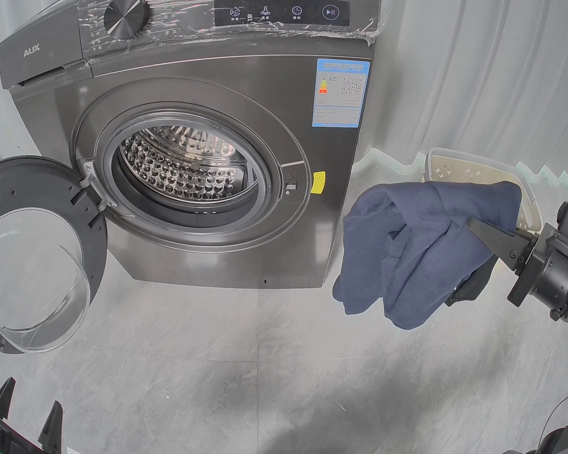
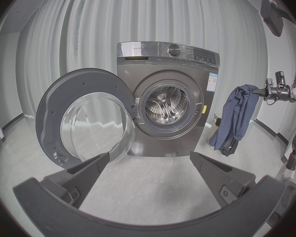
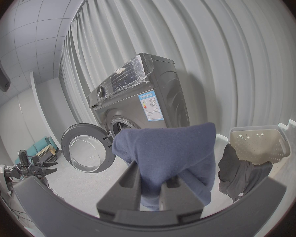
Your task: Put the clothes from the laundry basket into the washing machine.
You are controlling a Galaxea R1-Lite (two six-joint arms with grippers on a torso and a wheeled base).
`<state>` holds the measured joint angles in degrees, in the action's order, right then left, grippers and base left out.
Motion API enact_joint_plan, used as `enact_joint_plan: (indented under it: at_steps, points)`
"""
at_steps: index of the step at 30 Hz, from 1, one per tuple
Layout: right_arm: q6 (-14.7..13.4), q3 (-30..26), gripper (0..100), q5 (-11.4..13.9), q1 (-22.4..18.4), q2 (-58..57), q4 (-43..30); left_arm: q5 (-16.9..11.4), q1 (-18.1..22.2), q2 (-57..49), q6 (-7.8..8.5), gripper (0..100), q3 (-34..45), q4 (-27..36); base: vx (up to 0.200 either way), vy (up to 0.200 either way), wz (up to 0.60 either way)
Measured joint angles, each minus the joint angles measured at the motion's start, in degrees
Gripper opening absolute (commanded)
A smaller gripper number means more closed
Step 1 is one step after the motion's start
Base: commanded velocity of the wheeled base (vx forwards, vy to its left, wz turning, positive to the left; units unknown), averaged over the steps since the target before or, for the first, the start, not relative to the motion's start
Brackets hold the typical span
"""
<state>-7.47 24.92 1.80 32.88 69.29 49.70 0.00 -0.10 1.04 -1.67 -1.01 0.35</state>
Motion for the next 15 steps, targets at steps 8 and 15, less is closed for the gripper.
enact_joint_plan:
  at_steps: [8,15]
  points:
    - [-0.3,0.1,0,0.0,-0.1,0.2,0.0,0.0,0.0,0.0,0.01,100,0.0,0.0,0.000,0.125,0.00]
    - [-0.4,0.1,0,-0.1,-0.1,0.2,0.0,0.0,0.0,0.0,0.04,100,0.0,0.0,0.000,0.200,0.00]
